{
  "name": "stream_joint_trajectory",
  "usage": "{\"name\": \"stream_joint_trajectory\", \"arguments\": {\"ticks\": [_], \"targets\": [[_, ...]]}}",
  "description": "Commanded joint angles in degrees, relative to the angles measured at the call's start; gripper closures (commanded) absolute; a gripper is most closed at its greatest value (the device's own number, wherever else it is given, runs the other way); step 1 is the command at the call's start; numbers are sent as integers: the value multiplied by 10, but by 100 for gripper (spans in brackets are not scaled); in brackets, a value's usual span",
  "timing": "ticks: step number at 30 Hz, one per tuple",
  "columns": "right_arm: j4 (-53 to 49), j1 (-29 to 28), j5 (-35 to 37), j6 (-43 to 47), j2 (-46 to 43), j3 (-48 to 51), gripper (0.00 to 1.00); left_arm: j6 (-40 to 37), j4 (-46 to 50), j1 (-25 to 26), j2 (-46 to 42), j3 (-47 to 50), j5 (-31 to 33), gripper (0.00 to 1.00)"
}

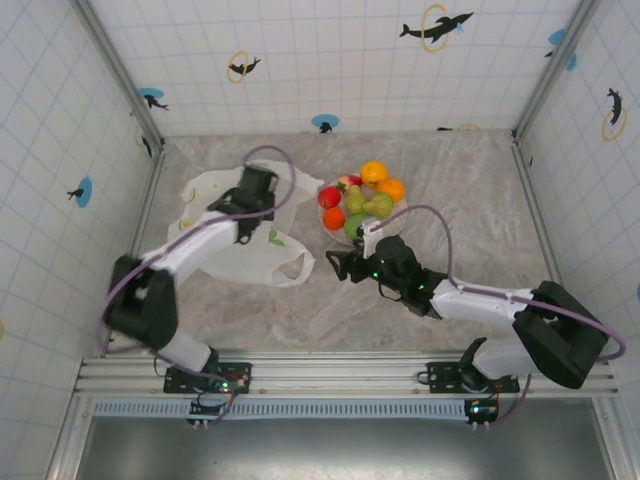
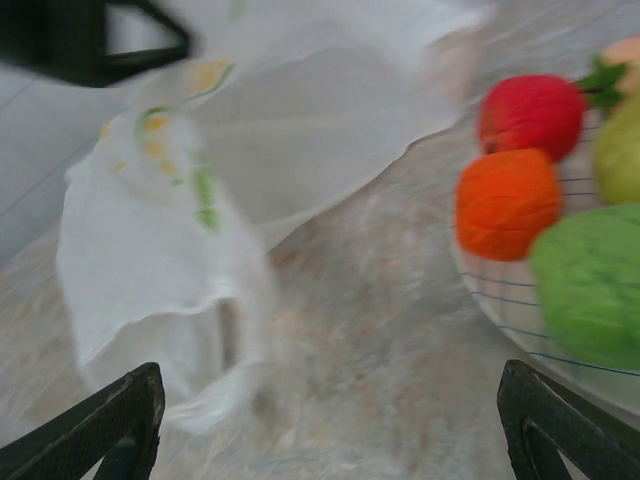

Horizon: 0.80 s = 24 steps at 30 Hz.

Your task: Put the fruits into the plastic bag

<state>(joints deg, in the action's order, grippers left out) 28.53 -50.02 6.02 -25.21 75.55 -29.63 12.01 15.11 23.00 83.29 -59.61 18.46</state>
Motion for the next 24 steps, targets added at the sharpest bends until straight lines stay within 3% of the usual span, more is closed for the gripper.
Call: {"name": "stream_joint_trajectory", "arguments": {"ticks": [1,8,15,24], "targets": [[12,7,62,-62,3,21,12,90,-22,-50,-106,32,-160,100],[107,-1,-12,-135,96,-27,11,129,12,-51,-146,32,-203,100],[157,-19,-16,-188,162,-28,10,181,-15,-51,-165,58,-258,100],[191,-9,-12,-225,245,-74,13,194,-13,-51,-195,59,-289,100]]}}
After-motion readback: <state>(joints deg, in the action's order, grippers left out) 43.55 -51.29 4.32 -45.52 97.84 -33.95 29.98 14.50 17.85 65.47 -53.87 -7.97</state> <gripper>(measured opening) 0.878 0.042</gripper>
